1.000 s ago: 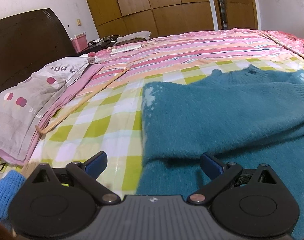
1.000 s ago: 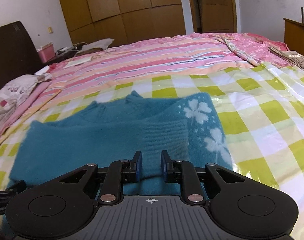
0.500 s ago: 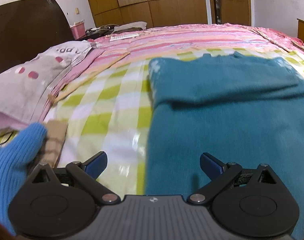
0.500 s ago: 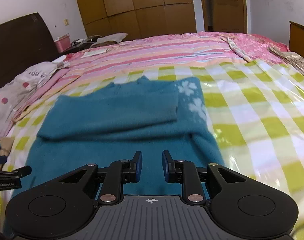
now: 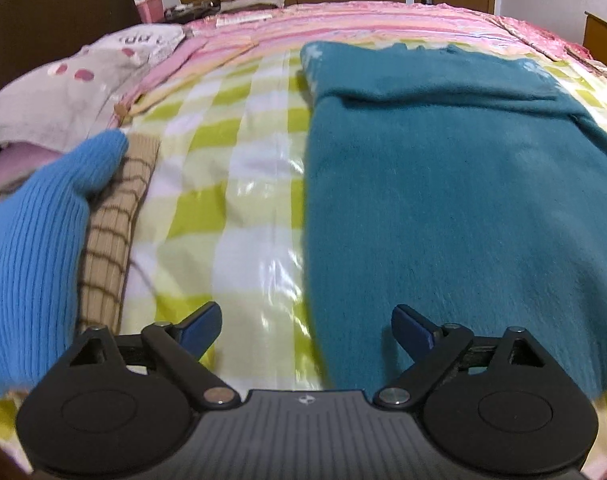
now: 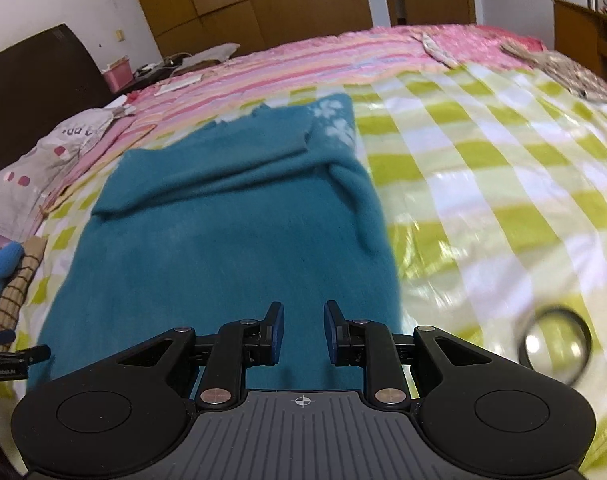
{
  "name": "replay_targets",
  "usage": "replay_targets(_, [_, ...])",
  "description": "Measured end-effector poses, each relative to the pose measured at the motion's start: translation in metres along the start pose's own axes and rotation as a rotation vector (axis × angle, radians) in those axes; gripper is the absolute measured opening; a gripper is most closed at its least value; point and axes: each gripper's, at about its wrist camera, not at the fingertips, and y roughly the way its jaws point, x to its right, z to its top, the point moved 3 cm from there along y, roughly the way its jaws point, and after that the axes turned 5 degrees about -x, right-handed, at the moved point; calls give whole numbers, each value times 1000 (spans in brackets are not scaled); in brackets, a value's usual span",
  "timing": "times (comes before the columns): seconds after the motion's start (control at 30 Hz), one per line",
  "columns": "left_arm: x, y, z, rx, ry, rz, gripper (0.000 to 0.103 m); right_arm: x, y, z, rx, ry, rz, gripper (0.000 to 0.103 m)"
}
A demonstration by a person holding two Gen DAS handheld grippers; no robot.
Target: Fold small clothes
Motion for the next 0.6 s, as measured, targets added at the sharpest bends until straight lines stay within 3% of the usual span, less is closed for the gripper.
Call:
replay_targets(0.17, [7, -2, -6, -39, 2, -68, 93, 12, -10, -19, -11, 19, -22, 22])
replay_targets(0.33, [13, 2, -10, -69, 23, -56, 84, 26, -14, -32, -31, 47, -48, 23])
replay_targets(0.6, [10, 5, -11, -131, -27, -97, 83, 35, -4, -55, -110, 66, -52, 28])
